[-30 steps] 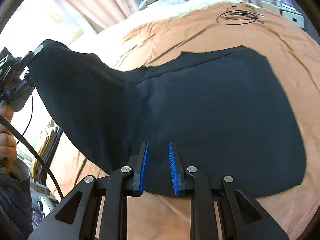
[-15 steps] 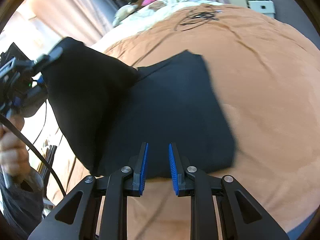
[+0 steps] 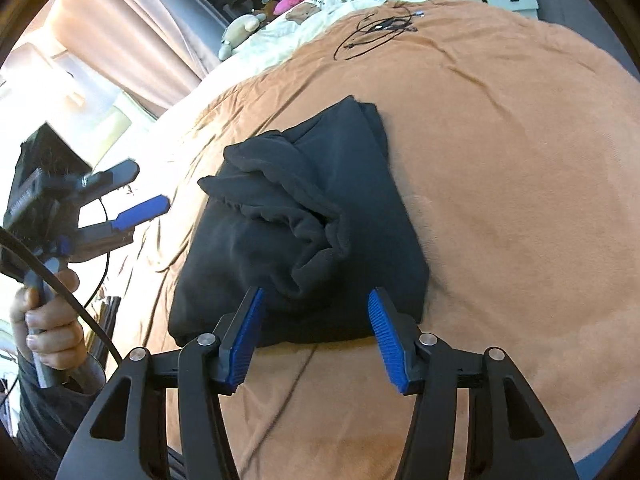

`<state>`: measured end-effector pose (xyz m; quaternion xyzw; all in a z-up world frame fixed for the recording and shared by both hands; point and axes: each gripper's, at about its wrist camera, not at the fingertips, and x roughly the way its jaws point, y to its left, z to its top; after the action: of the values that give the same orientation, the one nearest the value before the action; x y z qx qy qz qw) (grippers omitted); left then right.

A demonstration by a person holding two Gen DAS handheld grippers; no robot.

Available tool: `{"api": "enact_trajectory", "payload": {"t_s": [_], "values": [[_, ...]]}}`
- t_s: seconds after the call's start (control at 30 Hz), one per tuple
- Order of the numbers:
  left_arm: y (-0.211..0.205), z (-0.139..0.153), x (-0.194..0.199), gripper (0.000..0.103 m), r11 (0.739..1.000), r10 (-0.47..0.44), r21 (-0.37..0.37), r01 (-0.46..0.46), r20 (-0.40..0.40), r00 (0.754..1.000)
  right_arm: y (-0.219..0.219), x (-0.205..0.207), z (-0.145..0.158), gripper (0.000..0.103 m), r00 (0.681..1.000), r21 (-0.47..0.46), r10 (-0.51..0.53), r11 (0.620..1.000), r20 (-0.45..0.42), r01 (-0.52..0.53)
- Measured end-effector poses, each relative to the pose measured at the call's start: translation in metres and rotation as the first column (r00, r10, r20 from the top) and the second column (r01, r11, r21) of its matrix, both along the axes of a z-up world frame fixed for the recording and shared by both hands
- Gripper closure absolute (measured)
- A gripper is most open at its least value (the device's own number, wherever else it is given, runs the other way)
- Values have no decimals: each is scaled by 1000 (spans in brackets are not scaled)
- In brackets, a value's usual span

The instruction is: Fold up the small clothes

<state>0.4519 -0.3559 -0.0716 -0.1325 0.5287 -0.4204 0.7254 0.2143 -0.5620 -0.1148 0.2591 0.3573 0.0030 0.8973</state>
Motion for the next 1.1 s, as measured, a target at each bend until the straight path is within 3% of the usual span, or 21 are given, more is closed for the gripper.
{"api": "enact_trajectory", "payload": {"t_s": [0.37, 0.43, 0.5, 0.63, 0.9, 1.0, 1.1], "values": [[75, -50, 4, 45, 972, 169, 165, -167, -2, 986, 1, 39, -8, 52, 998, -59, 48, 997, -48, -51], [80, -64, 8, 45, 964, 189, 197, -180, -23, 982, 1, 44, -6, 81, 997, -93, 39, 995, -65, -45], [88, -78, 7, 45, 954, 203, 232, -187, -43, 978, -2, 48, -6, 93, 997, -110, 7, 994, -77, -15], [92, -93, 3, 45, 949, 199, 263, -176, -64, 978, 0, 38, 3, 96, 999, -129, 13, 992, -31, -17], [76, -96, -3, 45, 964, 145, 236, -125, -72, 987, -6, 2, 9, 97, 1000, -139, -20, 990, 21, 23], [69, -102, -1, 45, 956, 133, 272, -113, -54, 990, -11, 1, -6, 95, 1000, -119, -5, 993, -15, 3], [69, -109, 1, 45, 956, 147, 268, -118, -89, 985, -13, 10, -21, 89, 994, -105, -8, 994, -108, -4]]}}
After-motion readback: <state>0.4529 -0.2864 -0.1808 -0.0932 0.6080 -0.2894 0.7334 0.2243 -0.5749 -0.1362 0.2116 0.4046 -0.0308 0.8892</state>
